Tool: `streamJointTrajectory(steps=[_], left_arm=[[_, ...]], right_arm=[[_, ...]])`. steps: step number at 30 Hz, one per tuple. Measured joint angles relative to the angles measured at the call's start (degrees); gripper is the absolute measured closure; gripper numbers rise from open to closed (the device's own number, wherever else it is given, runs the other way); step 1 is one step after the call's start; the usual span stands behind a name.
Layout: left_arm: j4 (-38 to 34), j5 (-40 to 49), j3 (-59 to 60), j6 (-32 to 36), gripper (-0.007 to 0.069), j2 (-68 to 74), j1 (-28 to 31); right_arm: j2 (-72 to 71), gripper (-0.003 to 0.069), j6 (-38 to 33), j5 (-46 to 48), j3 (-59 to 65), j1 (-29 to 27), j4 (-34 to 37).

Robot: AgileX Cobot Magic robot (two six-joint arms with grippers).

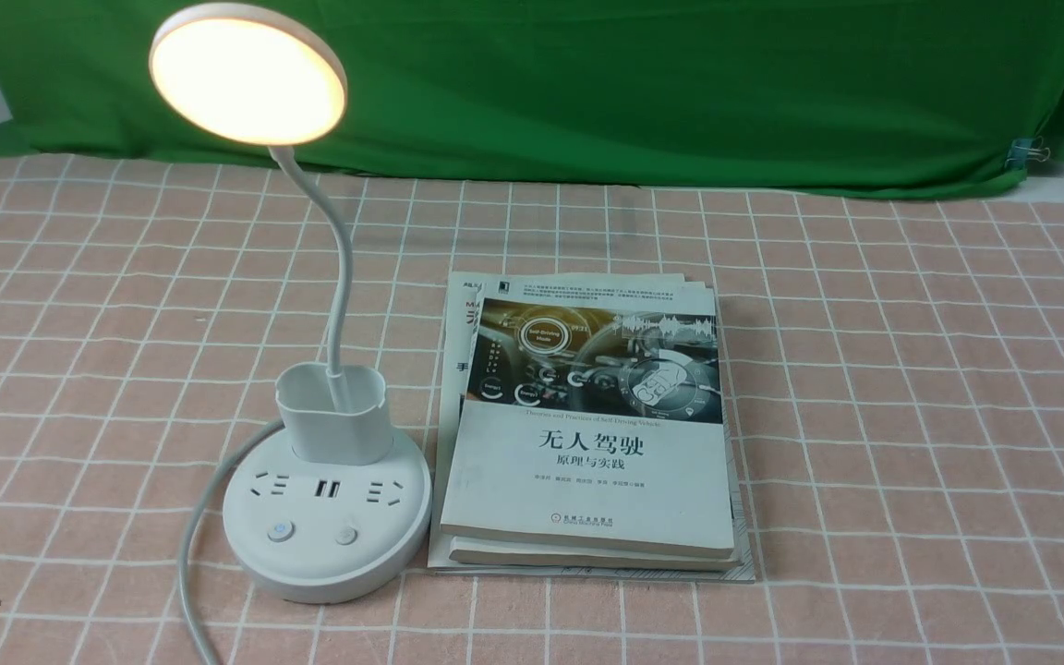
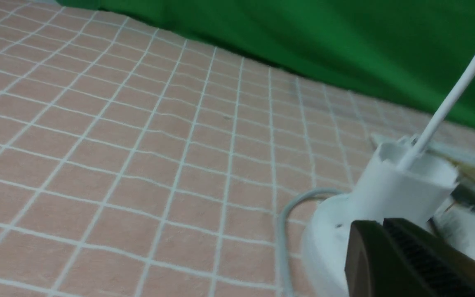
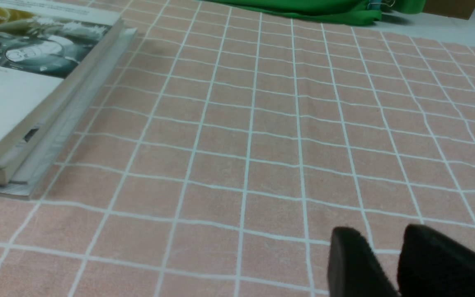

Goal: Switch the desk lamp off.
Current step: Use the left arm to press the button switch on the lamp holder

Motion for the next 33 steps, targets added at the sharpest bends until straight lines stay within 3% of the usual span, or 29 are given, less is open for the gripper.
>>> streamJointTrajectory(steps=[1, 5, 9, 13, 19, 23, 28, 33], left_arm=[[-0.86, -0.27, 0.00, 0.00, 0.0621, 0.00, 0.00], [-20.31, -5.53, 0.00, 0.00, 0.0621, 0.00, 0.00], [-25.58, -8.21, 0.00, -0.06, 0.0621, 0.00, 0.00], [-25.93, -9.71, 0.00, -0.06, 0.0621, 0.00, 0.00], [-18.94, 1.16, -10.76, 0.61, 0.0621, 5.59, 0.00], [-12.62, 11.83, -20.52, 0.89, 0.0621, 17.69, 0.00], [-7.15, 28.64, -30.46, 6.38, 0.0621, 36.86, 0.00], [-5.60, 33.00, -36.15, 8.14, 0.0621, 52.35, -3.30]], right_arm=[[0.00, 0.0419, 0.00, 0.00, 0.00, 0.00, 0.00], [0.00, 0.0419, 0.00, 0.00, 0.00, 0.00, 0.00], [0.00, 0.0419, 0.00, 0.00, 0.00, 0.00, 0.00], [0.00, 0.0419, 0.00, 0.00, 0.00, 0.00, 0.00], [0.00, 0.0419, 0.00, 0.00, 0.00, 0.00, 0.00], [0.00, 0.0419, 0.00, 0.00, 0.00, 0.00, 0.00], [0.00, 0.0419, 0.00, 0.00, 0.00, 0.00, 0.00], [0.00, 0.0419, 0.00, 0.00, 0.00, 0.00, 0.00]])
